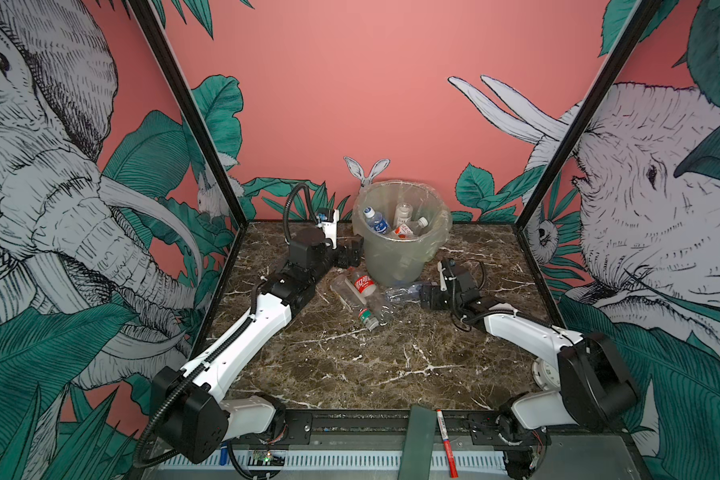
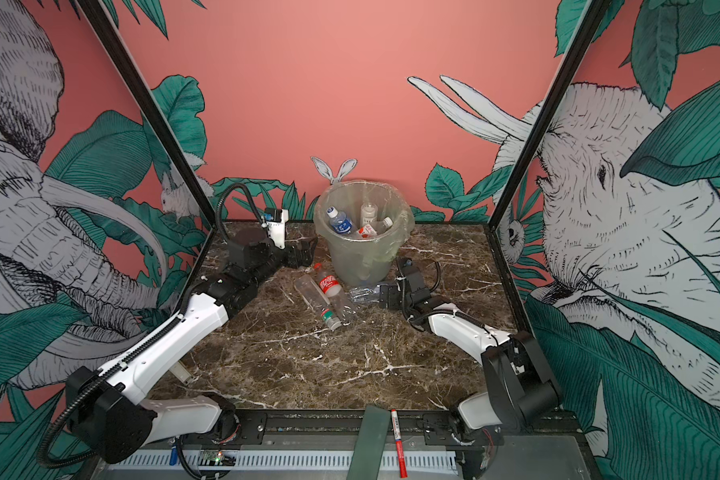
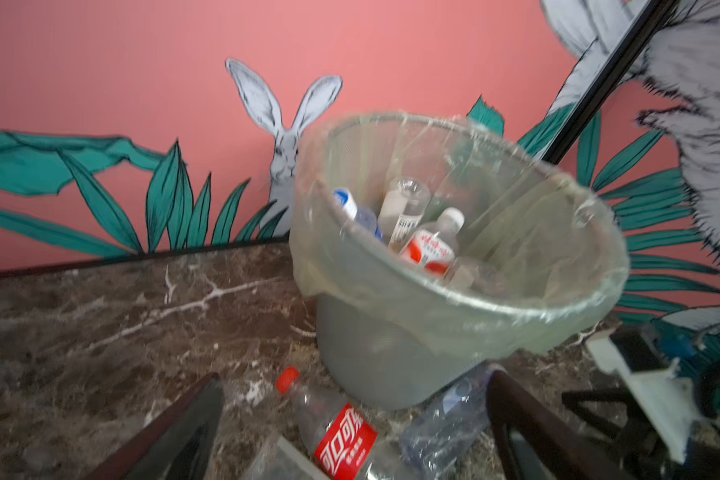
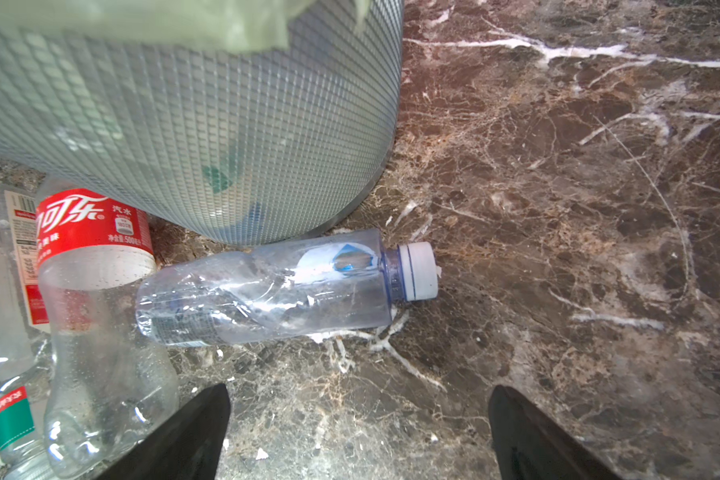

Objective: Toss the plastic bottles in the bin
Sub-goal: 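Lower the left gripper to the pile while the right gripper reaches for the sunflower bottle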

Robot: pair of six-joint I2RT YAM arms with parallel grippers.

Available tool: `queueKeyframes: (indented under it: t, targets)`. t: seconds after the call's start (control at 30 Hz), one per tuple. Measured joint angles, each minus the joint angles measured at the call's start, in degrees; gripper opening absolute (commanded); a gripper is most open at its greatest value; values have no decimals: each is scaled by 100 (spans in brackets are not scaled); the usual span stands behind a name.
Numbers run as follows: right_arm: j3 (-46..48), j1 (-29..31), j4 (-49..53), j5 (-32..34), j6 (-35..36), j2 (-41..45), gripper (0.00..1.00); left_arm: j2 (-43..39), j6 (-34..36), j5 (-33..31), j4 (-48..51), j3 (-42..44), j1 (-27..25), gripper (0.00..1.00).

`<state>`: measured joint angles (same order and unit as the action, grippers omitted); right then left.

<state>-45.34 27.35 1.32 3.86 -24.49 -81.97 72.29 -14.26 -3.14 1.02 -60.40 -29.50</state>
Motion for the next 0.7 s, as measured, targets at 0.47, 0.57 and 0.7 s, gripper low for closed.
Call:
queueKeyframes:
  t: [0.47,0.57,0.7]
  targets:
    - [343,1056,-835,-26,162,2,98,339,-592,-83,-570,1679,0,99]
    - [168,1591,-785,249,245,-37,96,378,-693,-146,-595,1740,9,97]
    - [-280,2107,-627,581,372,-321,94,389,-850,-153,-844,2006,186,97]
